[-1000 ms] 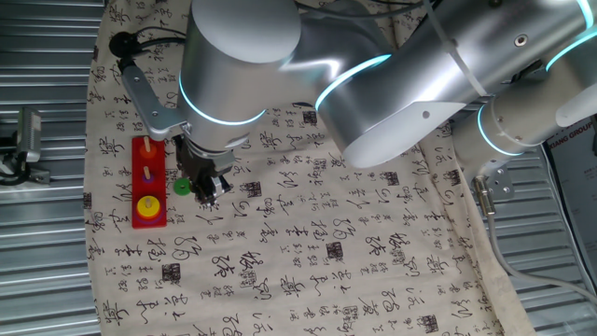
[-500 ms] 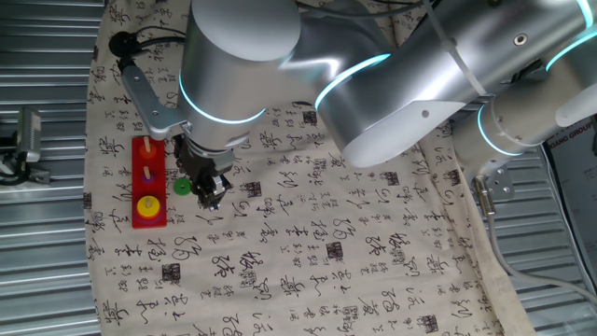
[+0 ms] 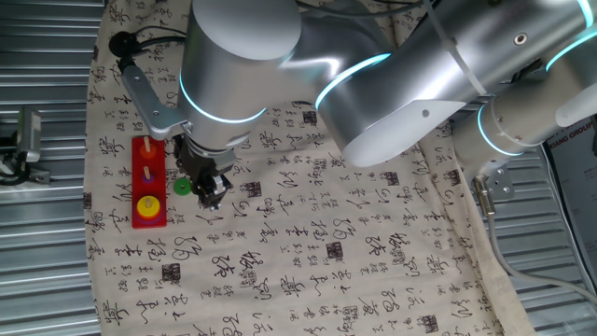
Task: Take out one Hanoi block and throw it aside
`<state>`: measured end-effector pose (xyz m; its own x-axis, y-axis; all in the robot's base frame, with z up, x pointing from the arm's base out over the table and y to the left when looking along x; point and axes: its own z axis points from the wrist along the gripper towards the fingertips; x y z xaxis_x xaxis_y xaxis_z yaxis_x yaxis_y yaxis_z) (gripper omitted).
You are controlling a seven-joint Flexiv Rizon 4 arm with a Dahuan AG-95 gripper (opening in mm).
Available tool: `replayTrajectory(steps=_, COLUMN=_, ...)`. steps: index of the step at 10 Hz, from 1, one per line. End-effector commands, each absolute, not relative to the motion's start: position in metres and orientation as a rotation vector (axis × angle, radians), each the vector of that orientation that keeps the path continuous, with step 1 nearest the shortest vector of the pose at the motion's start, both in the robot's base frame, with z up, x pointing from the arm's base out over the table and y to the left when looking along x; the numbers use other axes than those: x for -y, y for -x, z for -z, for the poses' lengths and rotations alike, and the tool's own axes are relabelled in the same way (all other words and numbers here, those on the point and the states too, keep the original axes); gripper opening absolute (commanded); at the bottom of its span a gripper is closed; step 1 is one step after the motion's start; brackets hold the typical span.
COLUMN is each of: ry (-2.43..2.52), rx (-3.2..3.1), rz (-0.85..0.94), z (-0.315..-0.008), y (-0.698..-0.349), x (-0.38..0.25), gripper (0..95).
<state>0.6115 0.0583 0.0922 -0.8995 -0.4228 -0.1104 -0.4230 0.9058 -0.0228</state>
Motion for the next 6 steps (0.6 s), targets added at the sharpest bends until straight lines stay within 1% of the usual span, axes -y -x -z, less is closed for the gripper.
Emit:
replayTrajectory(steps=1, ry=0.67, rx=-2.954, rz=-0.004, z=-0.092, y=-0.6116, x=-0.0586, gripper=57.0)
replayTrajectory(steps=6, ry=0.685, rx=-2.948, rz=-0.005, z=-0.092, y=-0.6116, x=-0.0586, gripper=57.0)
